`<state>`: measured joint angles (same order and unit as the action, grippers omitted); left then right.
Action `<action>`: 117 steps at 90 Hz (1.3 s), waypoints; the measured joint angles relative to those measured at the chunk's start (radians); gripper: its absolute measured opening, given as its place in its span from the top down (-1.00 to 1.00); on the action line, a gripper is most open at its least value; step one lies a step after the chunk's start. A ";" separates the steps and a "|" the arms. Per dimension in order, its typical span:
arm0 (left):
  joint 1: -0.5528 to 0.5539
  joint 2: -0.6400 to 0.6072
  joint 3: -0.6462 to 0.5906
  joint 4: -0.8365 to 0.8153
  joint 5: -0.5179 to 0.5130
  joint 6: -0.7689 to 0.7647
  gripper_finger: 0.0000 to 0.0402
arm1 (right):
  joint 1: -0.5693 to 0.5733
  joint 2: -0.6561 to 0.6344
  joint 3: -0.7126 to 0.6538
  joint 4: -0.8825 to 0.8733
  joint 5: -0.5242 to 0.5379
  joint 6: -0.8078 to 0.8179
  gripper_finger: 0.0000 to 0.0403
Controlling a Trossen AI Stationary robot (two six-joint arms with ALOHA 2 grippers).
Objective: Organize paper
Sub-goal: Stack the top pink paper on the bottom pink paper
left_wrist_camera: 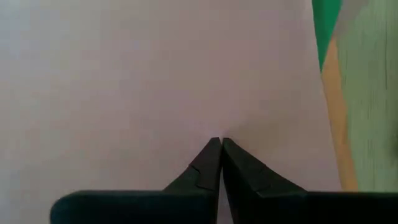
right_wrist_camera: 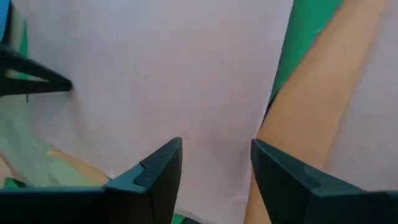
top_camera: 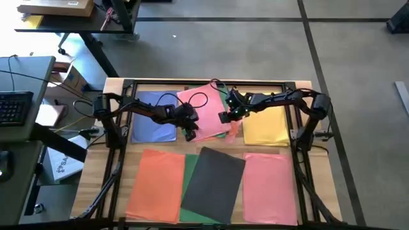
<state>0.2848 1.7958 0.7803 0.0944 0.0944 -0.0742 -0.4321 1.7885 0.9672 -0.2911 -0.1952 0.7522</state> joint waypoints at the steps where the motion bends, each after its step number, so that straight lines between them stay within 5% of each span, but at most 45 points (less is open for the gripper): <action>1: 0.000 0.000 0.000 0.000 0.000 0.000 1.00 | 0.000 0.000 0.000 -0.004 0.005 0.002 0.12; 34: -0.020 0.000 0.000 -0.002 0.056 0.069 1.00 | -0.010 -0.051 0.000 0.017 0.030 -0.107 0.12; 79: -0.032 0.000 0.000 -0.002 0.054 0.168 1.00 | -0.288 0.101 0.001 0.412 -0.078 -0.181 0.12; 97: -0.032 0.000 0.000 -0.001 0.054 0.225 1.00 | -0.287 0.134 0.087 0.351 -0.101 -0.203 0.18; 117: -0.030 0.000 0.000 0.014 0.053 0.243 1.00 | -0.294 0.165 0.235 0.079 -0.075 -0.254 0.29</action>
<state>0.2546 1.7958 0.7799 0.1085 0.1474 0.1692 -0.7263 1.9532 1.2017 -0.2120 -0.2700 0.4978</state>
